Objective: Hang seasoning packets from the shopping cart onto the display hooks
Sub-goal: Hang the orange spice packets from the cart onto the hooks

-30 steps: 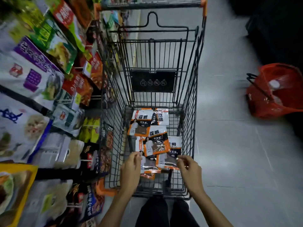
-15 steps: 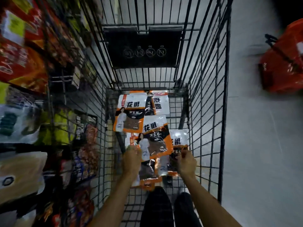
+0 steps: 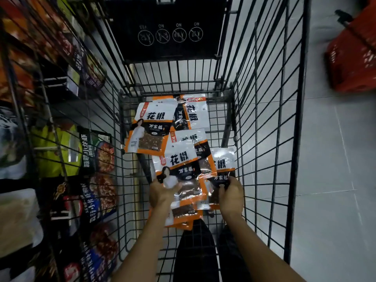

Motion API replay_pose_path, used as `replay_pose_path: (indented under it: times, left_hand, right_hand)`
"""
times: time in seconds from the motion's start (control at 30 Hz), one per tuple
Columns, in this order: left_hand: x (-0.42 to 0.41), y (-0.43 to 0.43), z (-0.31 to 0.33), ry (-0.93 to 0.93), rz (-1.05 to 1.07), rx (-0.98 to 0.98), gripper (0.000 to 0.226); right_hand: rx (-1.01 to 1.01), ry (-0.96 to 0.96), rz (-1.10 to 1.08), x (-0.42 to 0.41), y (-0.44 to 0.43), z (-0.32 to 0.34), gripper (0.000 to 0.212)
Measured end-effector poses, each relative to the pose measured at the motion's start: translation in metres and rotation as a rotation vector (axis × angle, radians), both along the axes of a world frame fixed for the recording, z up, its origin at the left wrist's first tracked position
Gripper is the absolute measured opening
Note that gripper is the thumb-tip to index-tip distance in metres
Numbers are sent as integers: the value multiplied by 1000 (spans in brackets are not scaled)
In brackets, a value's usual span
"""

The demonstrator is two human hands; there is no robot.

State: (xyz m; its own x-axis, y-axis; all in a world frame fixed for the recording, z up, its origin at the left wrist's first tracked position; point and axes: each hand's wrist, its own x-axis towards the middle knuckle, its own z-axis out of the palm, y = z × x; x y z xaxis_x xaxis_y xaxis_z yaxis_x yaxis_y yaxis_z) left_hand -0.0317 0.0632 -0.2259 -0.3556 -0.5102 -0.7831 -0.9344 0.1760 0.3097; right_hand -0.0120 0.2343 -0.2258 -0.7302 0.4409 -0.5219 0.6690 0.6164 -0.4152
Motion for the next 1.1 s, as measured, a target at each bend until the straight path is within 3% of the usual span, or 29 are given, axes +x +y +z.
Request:
replay_pose_path:
  times: [0.13, 0.43, 0.77, 0.9, 1.0, 1.1]
  left_hand:
    - [30, -38, 11, -54, 30, 70, 45]
    - [44, -73, 23, 23, 4, 52, 39]
    - [37, -69, 28, 108, -15, 107, 47]
    - [38, -72, 27, 139, -36, 133, 50]
    - [36, -73, 28, 161, -57, 159, 48]
    - [33, -72, 33, 140, -33, 201, 31]
  right_hand:
    - [34, -29, 58, 8, -3, -3, 35]
    - [102, -119, 228, 26, -26, -13, 59]
    - [76, -167, -64, 12, -33, -9, 74]
    - [52, -149, -205, 7, -33, -6, 90]
    - [25, -191, -282, 5, -32, -5, 79]
    - [-157, -181, -409, 6, -25, -1, 53]
